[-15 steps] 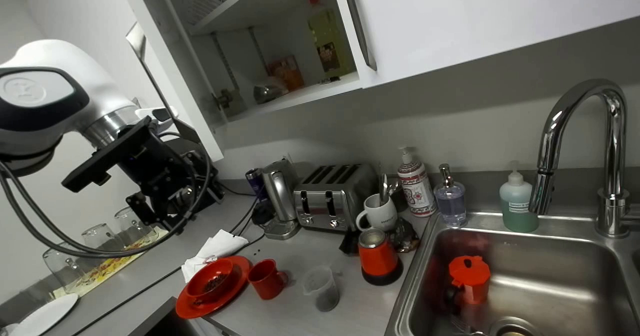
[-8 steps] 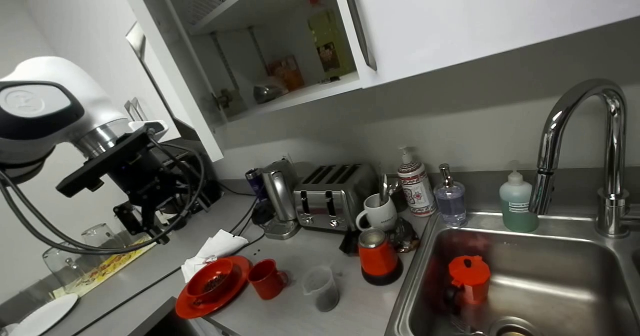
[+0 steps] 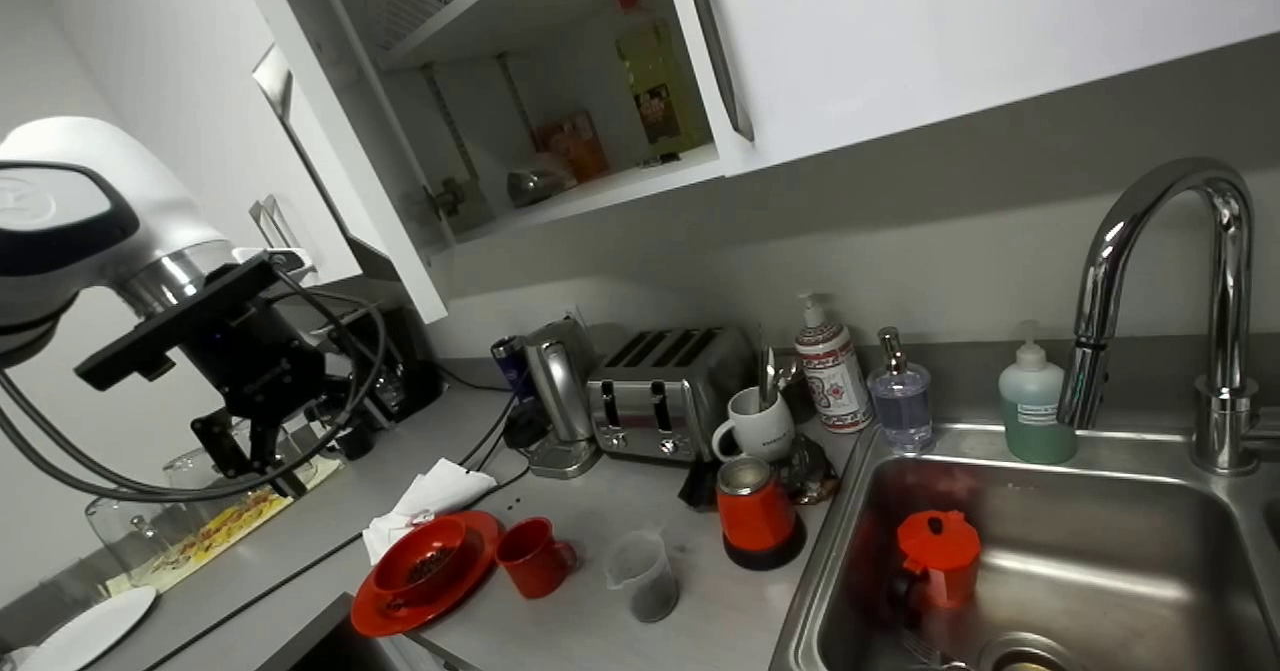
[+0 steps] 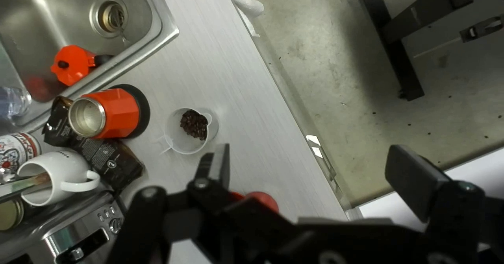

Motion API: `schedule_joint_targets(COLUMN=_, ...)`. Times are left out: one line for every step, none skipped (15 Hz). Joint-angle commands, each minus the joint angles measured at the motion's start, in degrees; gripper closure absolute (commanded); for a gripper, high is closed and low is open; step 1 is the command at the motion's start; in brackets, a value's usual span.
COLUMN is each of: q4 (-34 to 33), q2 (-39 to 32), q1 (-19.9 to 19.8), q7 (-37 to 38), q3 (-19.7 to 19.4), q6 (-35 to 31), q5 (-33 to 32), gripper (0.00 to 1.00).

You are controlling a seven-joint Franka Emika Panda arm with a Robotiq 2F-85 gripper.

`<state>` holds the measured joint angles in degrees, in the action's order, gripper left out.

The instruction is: Open the wall cabinet door

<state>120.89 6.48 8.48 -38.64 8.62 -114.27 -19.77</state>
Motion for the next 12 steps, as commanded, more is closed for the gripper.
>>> schedule_joint_targets(q4=-0.10, q2=-0.16, q1=0.31, q7=0.04, q3=-0.28, q6=0.10, q5=-0.02, gripper=0.00)
schedule_joint_targets(q4=-0.11, q2=-0.35, q1=0.30, q7=0.04, q3=-0.27, q6=0.06, q5=-0.02, gripper=0.00)
schedule_joint_targets(q4=-0.11, q2=-0.47, q1=0.29, q7=0.05, q3=-0.26, q6=0.05, q5=-0.02, gripper=0.00)
schedule_joint_targets(q4=-0.11, q2=-0.49, q1=0.29, q7=0.05, q3=-0.27, q6=0.05, q5=-0.02, gripper=0.00)
schedule_joint_targets(q4=-0.12, q2=-0.49, q1=0.29, q7=0.05, q3=-0.27, q6=0.05, q5=-0.02, gripper=0.00)
schedule_joint_targets(q4=-0.12, q2=-0.49, q1=0.29, q7=0.05, q3=-0.27, q6=0.05, q5=-0.02, gripper=0.00)
schedule_joint_targets(q4=0.22, q2=-0.24, q1=0.35, q7=0.21, q3=-0.13, q6=0.66, q5=-0.45, gripper=0.00)
schedule_joint_targets(q4=0.97, q2=0.42, q1=0.44, q7=0.12, q3=-0.06, q6=1.08, q5=-0.38, gripper=0.00)
schedule_joint_targets(q4=1.75, q2=1.09, q1=0.48, q7=0.07, q3=-0.04, q6=1.05, q5=-0.44, gripper=0.00)
schedule_joint_targets(q4=2.92, q2=2.18, q1=0.54, q7=-0.52, q3=-0.13, q6=0.84, q5=0.02, gripper=0.00)
schedule_joint_targets(q4=3.74, q2=2.94, q1=0.61, q7=-1.01, q3=-0.24, q6=0.69, q5=0.64, gripper=0.00)
schedule_joint_targets(q4=4.75, q2=3.94, q1=0.68, q7=-1.46, q3=-0.36, q6=0.53, q5=1.25, gripper=0.00)
